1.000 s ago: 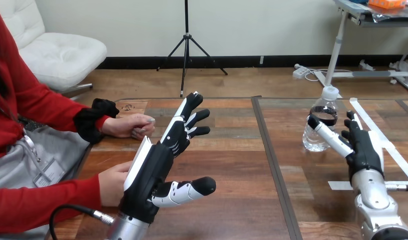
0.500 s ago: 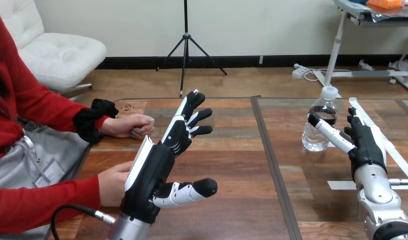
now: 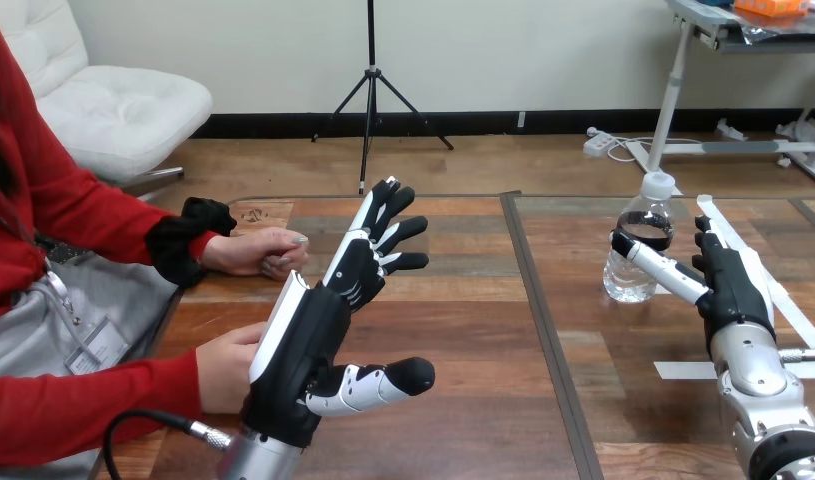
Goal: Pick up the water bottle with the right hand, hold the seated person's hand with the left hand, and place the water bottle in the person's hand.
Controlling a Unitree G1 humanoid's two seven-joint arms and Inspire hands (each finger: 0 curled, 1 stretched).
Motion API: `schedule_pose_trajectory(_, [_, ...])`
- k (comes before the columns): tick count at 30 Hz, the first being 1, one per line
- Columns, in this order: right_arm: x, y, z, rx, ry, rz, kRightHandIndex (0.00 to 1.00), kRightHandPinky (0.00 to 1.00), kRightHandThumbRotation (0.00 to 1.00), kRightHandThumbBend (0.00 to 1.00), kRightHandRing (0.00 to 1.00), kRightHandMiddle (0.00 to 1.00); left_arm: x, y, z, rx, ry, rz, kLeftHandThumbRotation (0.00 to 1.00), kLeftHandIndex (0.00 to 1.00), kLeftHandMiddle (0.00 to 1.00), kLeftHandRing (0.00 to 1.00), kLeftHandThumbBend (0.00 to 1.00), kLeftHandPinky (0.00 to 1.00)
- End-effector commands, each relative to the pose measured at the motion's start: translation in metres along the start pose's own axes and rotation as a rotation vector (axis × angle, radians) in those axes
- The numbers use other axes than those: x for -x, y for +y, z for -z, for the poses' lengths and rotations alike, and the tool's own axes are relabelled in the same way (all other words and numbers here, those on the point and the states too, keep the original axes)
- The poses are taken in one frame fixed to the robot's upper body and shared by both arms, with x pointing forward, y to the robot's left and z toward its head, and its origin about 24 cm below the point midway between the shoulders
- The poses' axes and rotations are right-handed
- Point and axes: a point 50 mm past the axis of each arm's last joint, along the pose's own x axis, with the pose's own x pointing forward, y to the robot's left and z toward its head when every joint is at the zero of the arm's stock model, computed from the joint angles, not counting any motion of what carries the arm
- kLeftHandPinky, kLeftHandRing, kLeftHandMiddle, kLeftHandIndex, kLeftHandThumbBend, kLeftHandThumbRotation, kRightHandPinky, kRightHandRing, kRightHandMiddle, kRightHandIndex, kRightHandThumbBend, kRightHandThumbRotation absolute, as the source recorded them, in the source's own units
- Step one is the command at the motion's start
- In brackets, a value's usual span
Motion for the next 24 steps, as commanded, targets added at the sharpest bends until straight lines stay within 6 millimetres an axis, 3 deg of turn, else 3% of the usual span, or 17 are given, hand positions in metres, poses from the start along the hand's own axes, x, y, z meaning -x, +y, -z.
schedule_pose_trajectory(1, [-0.012, -0.005, -0.045, 0.015, -0.111, 0.017, 1.0, 0.94, 0.5, 1.0, 0.98, 1.0, -0.016, 0.008, -0.012, -0.029, -0.104, -0.015, 0.68, 1.0, 0.96, 0.89, 1.0, 0.78])
schedule_pose_trajectory(24, [-0.016, -0.003, -0.058, 0.026, -0.111, 0.006, 1.0, 0.92, 0.5, 1.0, 0.98, 0.99, -0.01, 0.014, -0.016, -0.055, -0.122, -0.045, 0.69, 0.98, 0.93, 0.86, 1.0, 0.73])
